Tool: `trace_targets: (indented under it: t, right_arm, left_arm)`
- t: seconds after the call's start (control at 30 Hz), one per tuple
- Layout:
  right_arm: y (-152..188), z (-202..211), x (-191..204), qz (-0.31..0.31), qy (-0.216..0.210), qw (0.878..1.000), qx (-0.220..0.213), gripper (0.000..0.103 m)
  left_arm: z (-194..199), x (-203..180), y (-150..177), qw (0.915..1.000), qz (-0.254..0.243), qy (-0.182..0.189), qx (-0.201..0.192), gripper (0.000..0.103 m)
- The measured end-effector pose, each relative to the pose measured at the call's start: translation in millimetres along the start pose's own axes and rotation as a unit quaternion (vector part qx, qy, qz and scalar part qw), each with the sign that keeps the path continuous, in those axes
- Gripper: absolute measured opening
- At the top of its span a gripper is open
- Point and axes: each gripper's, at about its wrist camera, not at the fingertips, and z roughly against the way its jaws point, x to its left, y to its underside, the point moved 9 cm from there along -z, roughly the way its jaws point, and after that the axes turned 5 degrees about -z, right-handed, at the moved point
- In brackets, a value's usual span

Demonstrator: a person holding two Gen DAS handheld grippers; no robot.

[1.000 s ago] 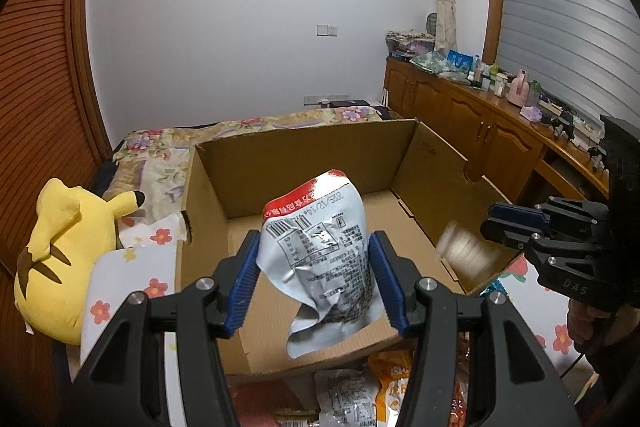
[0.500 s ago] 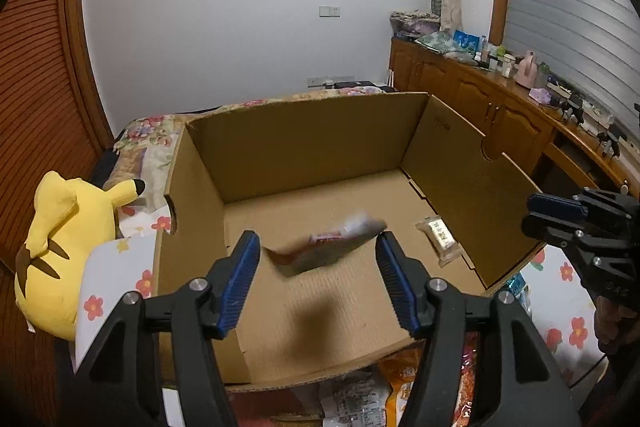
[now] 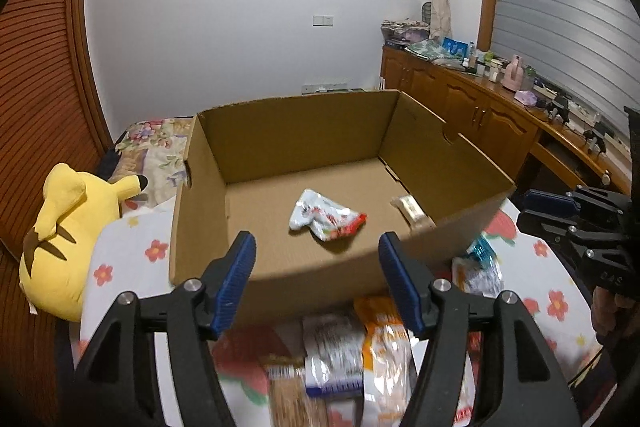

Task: Organize snacks
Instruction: 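Grasp the brown wafer packet with the left gripper while the right grasps the pink egg pouch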

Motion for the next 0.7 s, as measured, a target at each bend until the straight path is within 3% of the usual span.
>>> trace_targets:
  t: [0.33, 0.7]
  right_arm:
    - [39, 25, 21, -0.006, 0.008, 1.0, 0.005, 0.043]
    - [75, 28, 25, -0.02, 0.021, 0.999, 0.024, 0.048]
  left_arm:
    - [26, -3, 57, 0.9998, -0.005, -0.002, 0.018, 0.065]
    - [13, -2, 114, 0.9979, 0.007, 0.005, 0.065, 0.065]
